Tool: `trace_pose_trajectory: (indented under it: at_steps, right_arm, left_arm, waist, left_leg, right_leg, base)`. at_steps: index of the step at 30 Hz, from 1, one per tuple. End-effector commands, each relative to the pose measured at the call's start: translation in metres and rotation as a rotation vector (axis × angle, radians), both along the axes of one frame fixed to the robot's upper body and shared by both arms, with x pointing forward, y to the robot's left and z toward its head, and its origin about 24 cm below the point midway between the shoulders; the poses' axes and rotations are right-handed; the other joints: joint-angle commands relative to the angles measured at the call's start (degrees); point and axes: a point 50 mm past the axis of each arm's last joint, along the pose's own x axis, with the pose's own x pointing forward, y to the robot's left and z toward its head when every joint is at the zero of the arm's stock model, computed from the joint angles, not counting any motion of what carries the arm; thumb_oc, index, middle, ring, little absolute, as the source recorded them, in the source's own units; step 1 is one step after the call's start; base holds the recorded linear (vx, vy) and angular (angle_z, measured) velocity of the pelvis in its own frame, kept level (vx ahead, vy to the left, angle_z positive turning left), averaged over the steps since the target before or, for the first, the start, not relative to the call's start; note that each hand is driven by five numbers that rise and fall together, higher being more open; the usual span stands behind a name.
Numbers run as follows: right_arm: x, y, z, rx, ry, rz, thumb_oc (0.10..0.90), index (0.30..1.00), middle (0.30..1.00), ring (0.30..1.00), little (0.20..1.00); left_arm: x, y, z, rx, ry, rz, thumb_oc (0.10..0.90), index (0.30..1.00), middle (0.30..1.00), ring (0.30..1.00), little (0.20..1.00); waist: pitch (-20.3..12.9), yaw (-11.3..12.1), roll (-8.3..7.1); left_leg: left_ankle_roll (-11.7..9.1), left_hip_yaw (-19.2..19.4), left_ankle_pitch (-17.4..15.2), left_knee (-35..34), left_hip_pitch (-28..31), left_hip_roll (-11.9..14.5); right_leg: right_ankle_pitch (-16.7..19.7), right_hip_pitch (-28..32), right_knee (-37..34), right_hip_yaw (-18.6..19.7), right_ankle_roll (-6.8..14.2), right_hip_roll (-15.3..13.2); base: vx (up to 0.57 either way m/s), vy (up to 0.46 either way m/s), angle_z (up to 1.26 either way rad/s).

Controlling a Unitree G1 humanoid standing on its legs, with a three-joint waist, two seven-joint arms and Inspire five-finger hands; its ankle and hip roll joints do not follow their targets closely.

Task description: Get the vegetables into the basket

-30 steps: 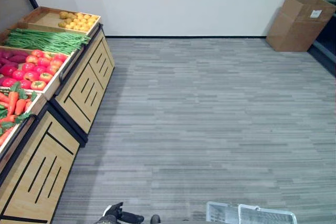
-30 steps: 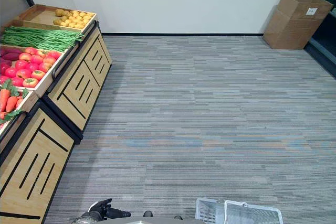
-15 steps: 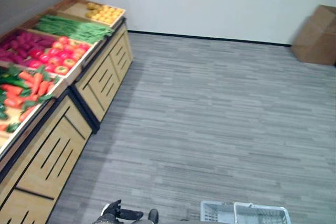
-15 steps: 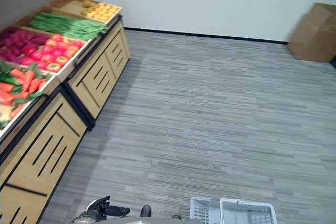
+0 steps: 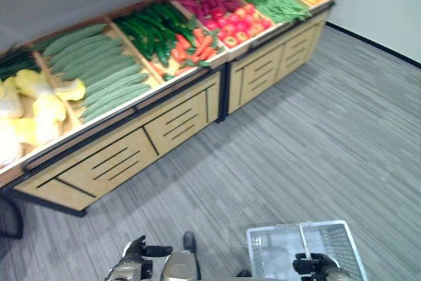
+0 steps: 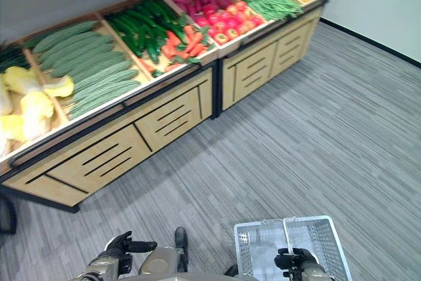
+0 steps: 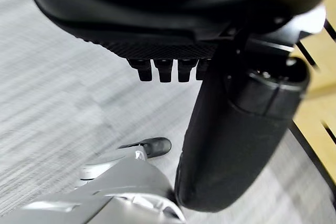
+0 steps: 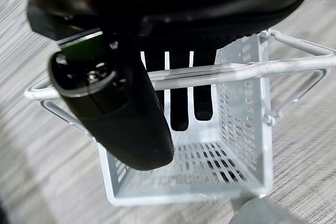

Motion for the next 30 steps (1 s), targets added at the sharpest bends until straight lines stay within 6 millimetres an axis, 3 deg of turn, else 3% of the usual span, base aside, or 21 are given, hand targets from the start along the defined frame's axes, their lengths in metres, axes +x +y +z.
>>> trace_pose_trajectory:
  at_steps: [1,3,7,9,11,12,13,14,15,16,18,19,21,22,23,25,30]
  right_arm:
    - [-0.003,0.008,-0.003,0.043,-0.014,-0.033,0.400,0.300,0.300,0.300,0.300]
    - [-0.009,0.012,-0.006,0.058,0.008,-0.037,0.400,0.300,0.300,0.300,0.300]
    - [-0.008,0.016,-0.007,0.062,0.017,-0.017,0.400,0.300,0.300,0.300,0.300]
    - [-0.007,0.017,-0.007,0.057,0.023,-0.003,0.400,0.300,0.300,0.300,0.300]
    - [-0.007,0.016,-0.007,0.056,0.021,-0.011,0.400,0.300,0.300,0.300,0.300]
    - [-0.008,0.015,-0.007,0.059,0.020,-0.021,0.400,0.300,0.300,0.300,0.300]
    - [-0.012,0.013,-0.007,0.059,0.020,-0.049,0.400,0.300,0.300,0.300,0.300]
    - [-0.011,0.012,-0.006,0.059,0.012,-0.054,0.400,0.300,0.300,0.300,0.300]
    - [-0.011,0.012,-0.006,0.059,0.012,-0.054,0.400,0.300,0.300,0.300,0.300]
    - [-0.008,0.012,-0.006,0.061,0.001,-0.063,0.400,0.300,0.300,0.300,0.300]
    - [-0.006,0.013,-0.006,0.068,-0.012,-0.088,0.400,0.300,0.300,0.300,0.300]
    - [-0.005,0.014,-0.006,0.083,-0.025,-0.116,0.400,0.300,0.300,0.300,0.300]
    - [-0.006,0.014,-0.006,0.085,-0.025,-0.123,0.400,0.300,0.300,0.300,0.300]
    - [-0.005,0.014,-0.006,0.083,-0.026,-0.122,0.400,0.300,0.300,0.300,0.300]
    - [-0.006,0.015,-0.006,0.087,-0.024,-0.129,0.400,0.300,0.300,0.300,0.300]
    - [-0.009,0.017,-0.008,0.099,-0.016,-0.139,0.400,0.300,0.300,0.300,0.300]
    - [-0.017,0.014,-0.008,0.089,0.007,-0.157,0.400,0.300,0.300,0.300,0.300]
  left_arm:
    - [-0.024,-0.010,-0.009,-0.015,0.093,-0.055,0.900,1.000,1.000,1.000,1.000]
    - [-0.031,-0.010,-0.011,-0.019,0.120,-0.055,0.900,1.000,1.000,1.000,1.000]
    - [-0.039,-0.008,-0.012,-0.015,0.149,-0.050,0.900,1.000,1.000,1.000,1.000]
    - [-0.044,-0.004,-0.012,-0.004,0.174,-0.053,0.900,1.000,1.000,1.000,1.000]
    - [-0.044,-0.004,-0.012,0.000,0.178,-0.061,0.900,1.000,1.000,1.000,1.000]
    - [-0.042,-0.003,-0.011,0.007,0.176,-0.075,0.900,1.000,1.000,1.000,1.000]
    - [-0.040,0.000,-0.010,0.019,0.175,-0.082,0.900,1.000,1.000,1.000,1.000]
    - [-0.036,0.003,-0.009,0.023,0.162,-0.072,0.900,1.000,1.000,1.000,1.000]
    - [-0.036,0.003,-0.009,0.023,0.161,-0.072,0.900,1.000,1.000,1.000,1.000]
    - [-0.033,0.004,-0.008,0.027,0.151,-0.068,0.900,1.000,1.000,1.000,1.000]
    - [-0.030,0.007,-0.007,0.040,0.144,-0.074,0.900,1.000,1.000,1.000,1.000]
    - [-0.026,0.007,-0.005,0.046,0.130,-0.089,0.900,1.000,1.000,1.000,1.000]
    - [-0.025,0.008,-0.005,0.052,0.128,-0.098,0.900,1.000,1.000,1.000,1.000]
    - [-0.023,0.010,-0.004,0.059,0.126,-0.103,0.900,1.000,1.000,1.000,1.000]
    - [-0.025,0.010,-0.004,0.053,0.132,-0.091,0.900,1.000,1.000,1.000,1.000]
    - [-0.025,0.012,-0.004,0.059,0.138,-0.101,0.900,1.000,1.000,1.000,1.000]
    - [-0.036,0.009,-0.007,0.050,0.170,-0.095,0.900,1.000,1.000,1.000,1.000]
  waist:
    - [-1.38,0.02,0.33]
    - [-2.35,-0.23,1.23]
    - [-2.73,0.13,1.32]
    - [-2.72,0.40,1.24]
    - [-2.65,0.16,1.20]
    - [-2.64,-0.28,1.14]
    - [-2.31,-2.19,0.89]
    - [-1.48,-3.60,0.89]
    - [-1.53,-3.47,0.79]
    - [-0.80,-4.73,1.13]
    - [-0.73,-6.83,2.04]
    - [-0.68,-9.06,3.18]
    - [-0.62,-9.36,3.35]
    - [-0.53,-9.31,3.31]
    - [-0.59,-10.13,2.53]
    - [-1.08,-11.41,1.67]
    - [-2.84,-10.53,1.37]
  left_leg:
    - [0.12,-1.04,0.40,2.06,0.03,2.01]
    - [0.27,-0.09,1.78,-1.49,0.65,1.36]
    - [1.40,-2.02,0.57,-3.08,1.88,-0.25]
    - [3.38,-4.21,-1.79,-3.26,3.42,-2.64]
    - [4.44,-5.00,-2.88,-3.26,4.02,-3.84]
    - [5.56,-6.09,-3.99,-3.30,4.60,-5.28]
    - [7.96,-8.93,-6.10,-3.82,6.45,-8.64]
    - [8.87,-10.67,-6.74,-3.76,7.29,-10.01]
    - [9.02,-10.49,-6.76,-3.75,7.18,-10.20]
    - [9.34,-11.92,-6.76,-3.94,7.63,-10.55]
    - [9.51,-14.90,-6.57,-4.95,8.93,-10.64]
    - [9.32,-17.90,-5.36,-5.20,9.54,-9.92]
    - [9.16,-18.95,-5.54,-5.18,9.78,-9.72]
    - [8.78,-19.25,-6.01,-5.21,10.03,-9.54]
    - [8.32,-20.88,-6.49,-5.52,10.79,-9.99]
    - [7.87,-23.69,-6.66,-5.68,11.20,-10.50]
    - [7.19,-23.45,-6.01,-6.15,10.71,-9.90]
  right_leg:
    - [-5.60,-1.21,4.06,3.13,1.60,-1.40]
    - [-5.88,-0.30,5.42,0.28,1.83,-2.19]
    - [-5.88,0.40,6.75,0.45,2.49,-3.62]
    - [-5.55,0.90,11.61,0.82,3.27,-7.27]
    - [-5.18,0.81,14.24,1.54,3.89,-9.12]
    - [-3.94,0.43,17.76,2.61,4.62,-11.18]
    - [1.34,-1.92,26.90,7.57,6.22,-15.96]
    - [4.47,-4.63,30.92,13.53,6.97,-17.06]
    - [4.50,-5.02,31.25,13.85,7.11,-17.35]
    - [5.42,-8.28,33.64,20.45,6.88,-16.36]
    - [2.73,-12.78,36.63,31.18,5.47,-11.61]
    - [-0.37,-17.12,35.29,38.47,2.92,-4.83]
    - [-1.14,-17.77,32.40,39.24,2.54,-3.69]
    - [-1.84,-17.85,27.38,38.21,2.61,-4.02]
    - [-0.65,-17.48,17.20,40.65,3.95,-1.70]
    - [0.21,-17.42,11.26,48.12,4.65,2.12]
    - [0.56,-13.23,6.32,45.70,4.38,1.61]
  base:
    - [0.09,0.190,1.61]
    - [0.10,0.162,0.92]
    - [0.13,0.159,0.55]
    - [0.25,0.298,0.06]
    - [0.19,0.244,0.13]
    - [0.37,0.449,0.26]
    - [0.37,0.436,0.40]
    - [0.28,0.334,0.87]
    - [0.10,0.137,1.03]
    - [0.08,0.087,1.14]
    - [0.18,0.079,0.66]
    - [0.22,-0.005,0.82]
    - [0.14,-0.053,1.14]
    - [0.17,-0.141,0.80]
    - [0.25,-0.195,0.43]
    - [0.18,-0.142,0.17]
    - [0.09,-0.113,0.61]
